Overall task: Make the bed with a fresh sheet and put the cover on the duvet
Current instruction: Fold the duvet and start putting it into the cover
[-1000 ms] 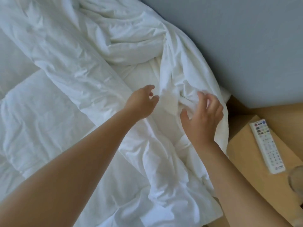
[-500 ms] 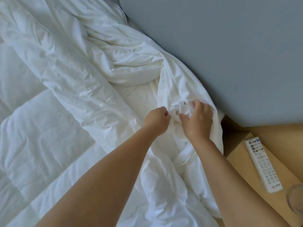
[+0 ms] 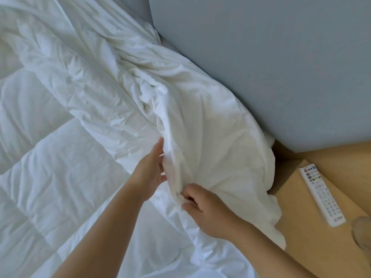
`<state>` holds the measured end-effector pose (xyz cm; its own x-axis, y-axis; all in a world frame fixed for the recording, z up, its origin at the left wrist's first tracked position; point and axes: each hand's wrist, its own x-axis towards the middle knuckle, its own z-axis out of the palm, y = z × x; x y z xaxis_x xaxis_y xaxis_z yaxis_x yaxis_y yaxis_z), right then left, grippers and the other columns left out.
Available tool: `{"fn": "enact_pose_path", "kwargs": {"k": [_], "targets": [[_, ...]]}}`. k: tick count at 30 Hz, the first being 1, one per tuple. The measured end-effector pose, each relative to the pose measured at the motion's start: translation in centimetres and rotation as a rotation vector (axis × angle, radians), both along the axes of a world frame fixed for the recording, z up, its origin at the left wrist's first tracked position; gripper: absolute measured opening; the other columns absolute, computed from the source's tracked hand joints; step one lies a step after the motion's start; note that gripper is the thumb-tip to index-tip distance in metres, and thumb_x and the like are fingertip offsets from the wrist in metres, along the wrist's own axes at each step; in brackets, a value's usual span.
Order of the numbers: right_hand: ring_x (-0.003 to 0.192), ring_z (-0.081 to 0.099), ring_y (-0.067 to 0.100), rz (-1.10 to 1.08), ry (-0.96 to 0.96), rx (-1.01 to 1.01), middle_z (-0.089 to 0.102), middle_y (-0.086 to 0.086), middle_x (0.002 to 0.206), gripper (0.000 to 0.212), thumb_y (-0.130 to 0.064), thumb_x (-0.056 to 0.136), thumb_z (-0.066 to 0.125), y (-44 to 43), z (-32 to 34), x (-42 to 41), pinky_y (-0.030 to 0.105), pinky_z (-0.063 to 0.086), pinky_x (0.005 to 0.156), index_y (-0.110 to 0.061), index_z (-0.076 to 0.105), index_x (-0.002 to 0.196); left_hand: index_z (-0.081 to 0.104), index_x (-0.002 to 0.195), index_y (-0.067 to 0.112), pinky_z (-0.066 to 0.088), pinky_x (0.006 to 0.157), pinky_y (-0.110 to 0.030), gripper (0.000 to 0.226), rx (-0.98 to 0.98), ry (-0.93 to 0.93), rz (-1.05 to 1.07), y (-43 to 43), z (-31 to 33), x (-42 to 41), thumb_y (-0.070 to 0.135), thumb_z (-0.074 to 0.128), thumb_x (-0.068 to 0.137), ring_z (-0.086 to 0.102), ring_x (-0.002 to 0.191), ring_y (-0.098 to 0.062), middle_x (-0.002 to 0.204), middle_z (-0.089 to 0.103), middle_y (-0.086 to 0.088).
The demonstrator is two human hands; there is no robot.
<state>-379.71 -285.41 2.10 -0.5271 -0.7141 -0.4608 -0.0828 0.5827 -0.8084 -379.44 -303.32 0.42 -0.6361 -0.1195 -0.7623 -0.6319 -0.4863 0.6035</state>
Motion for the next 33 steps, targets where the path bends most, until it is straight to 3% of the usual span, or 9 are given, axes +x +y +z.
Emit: {"fn": "enact_pose_path", "kwargs": {"k": [4,9,12,15,20,23,28,30,33], "targets": [[0.075,0.047,0.01,-0.16,0.243,0.057,0.045,-0.013,0.079,0.01,-0.012,0.092,0.052,-0.1,-0.4,0.7,0.026,0.035,0.068,-0.019,0.05,0.085,0.061,0.09,0.015,0.05,0.058,-0.023,0.009,-0.213,0.064,-0.057,1.0,1.7,0.4,0.016,0.053,0.094,0.05,0.049,-0.009,0.058,0.053,0.004],[0.088,0.05,0.025,-1.29,0.404,0.115,0.053,0.009,0.094,0.011,-0.001,0.092,0.046,3.5,0.8,-4.7,0.024,0.037,0.075,0.001,0.053,0.099,0.058,0.119,0.019,0.052,0.083,-0.03,0.027,-0.279,-0.014,-0.271,2.4,0.7,1.4,0.026,0.055,0.092,0.061,0.089,-0.012,0.095,0.063,0.007],[0.094,0.047,0.029,-1.015,0.719,0.237,0.054,0.018,0.105,0.019,0.003,0.084,0.053,2.9,0.4,-5.3,0.024,0.034,0.082,0.002,0.056,0.102,0.033,0.143,0.014,0.04,0.105,-0.043,0.061,-0.261,-0.182,-0.276,4.2,-1.8,1.2,0.035,0.057,0.091,0.051,0.118,-0.026,0.129,0.051,-0.008],[0.088,0.056,0.033,-0.436,0.895,0.203,0.06,0.015,0.096,0.023,-0.01,0.074,0.068,0.9,-1.6,-3.0,0.038,0.042,0.08,-0.001,0.062,0.094,0.043,0.128,0.002,0.048,0.088,-0.041,0.06,-0.116,-0.231,-0.218,6.8,-3.6,-0.1,0.044,0.058,0.088,0.06,0.099,-0.033,0.109,0.057,-0.024],[0.135,0.028,0.03,-0.095,0.625,0.794,0.044,0.005,0.135,0.058,-0.042,0.083,0.061,3.3,-4.3,-3.0,0.045,0.018,0.112,-0.015,0.043,0.131,0.06,0.105,0.007,0.053,0.091,-0.04,0.017,-0.081,-0.16,-0.059,9.4,-2.8,-1.7,0.017,0.055,0.092,0.063,0.102,-0.029,0.113,0.066,-0.015],[0.104,0.057,0.023,-0.437,0.542,0.452,0.063,0.001,0.1,0.016,-0.019,0.09,0.053,4.1,-2.2,-4.2,0.039,0.045,0.09,-0.014,0.059,0.104,0.063,0.103,0.009,0.056,0.078,-0.029,0.016,0.063,0.067,0.045,8.8,-0.1,-1.8,0.017,0.058,0.09,0.067,0.098,-0.022,0.102,0.07,-0.006],[0.078,0.067,0.004,-0.643,-0.159,-0.285,0.072,-0.011,0.084,0.019,-0.025,0.08,0.06,4.9,5.6,-5.2,0.018,0.054,0.066,-0.037,0.073,0.086,0.064,0.09,0.016,0.045,0.089,-0.035,0.019,0.195,0.152,0.248,6.7,4.3,-0.9,0.035,0.059,0.088,0.063,0.09,-0.017,0.084,0.066,0.001],[0.083,0.069,0.002,-0.597,-0.406,-0.221,0.073,-0.014,0.087,0.012,-0.037,0.079,0.065,4.5,6.6,-5.2,0.024,0.054,0.072,-0.04,0.075,0.084,0.066,0.103,0.008,0.044,0.099,-0.038,0.031,0.24,0.104,0.28,6.3,5.6,-1.1,0.034,0.056,0.092,0.064,0.102,-0.025,0.098,0.068,-0.009],[0.09,0.066,0.01,-0.626,-0.25,0.039,0.072,-0.008,0.093,0.029,-0.053,0.079,0.064,3.4,6.5,-5.3,0.029,0.052,0.081,-0.03,0.07,0.095,0.065,0.097,0.0,0.051,0.093,-0.037,0.021,0.191,0.052,0.309,6.2,7.9,-1.4,0.02,0.059,0.091,0.066,0.093,-0.025,0.096,0.068,-0.013]]}}
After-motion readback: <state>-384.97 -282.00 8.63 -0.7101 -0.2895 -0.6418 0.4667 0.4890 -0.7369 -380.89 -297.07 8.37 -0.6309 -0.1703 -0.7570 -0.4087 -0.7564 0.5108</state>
